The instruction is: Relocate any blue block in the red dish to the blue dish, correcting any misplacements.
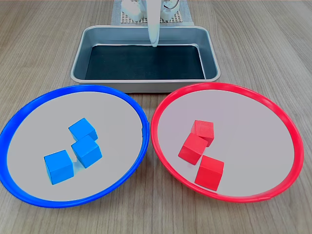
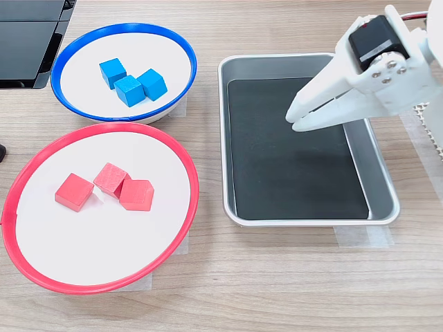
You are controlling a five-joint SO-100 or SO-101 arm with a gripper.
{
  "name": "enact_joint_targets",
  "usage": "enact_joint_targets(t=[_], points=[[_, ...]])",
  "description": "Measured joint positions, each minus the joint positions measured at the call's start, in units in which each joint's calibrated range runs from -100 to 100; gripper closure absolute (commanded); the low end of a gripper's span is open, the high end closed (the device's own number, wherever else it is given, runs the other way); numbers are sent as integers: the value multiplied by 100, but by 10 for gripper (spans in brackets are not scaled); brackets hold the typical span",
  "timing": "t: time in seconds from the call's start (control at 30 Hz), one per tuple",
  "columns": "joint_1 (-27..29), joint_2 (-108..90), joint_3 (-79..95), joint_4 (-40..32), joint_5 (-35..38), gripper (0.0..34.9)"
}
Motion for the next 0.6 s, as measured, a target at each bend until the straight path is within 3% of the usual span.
enact_joint_targets(t=[0.6], points=[[0,-460,73,318,-49,349]])
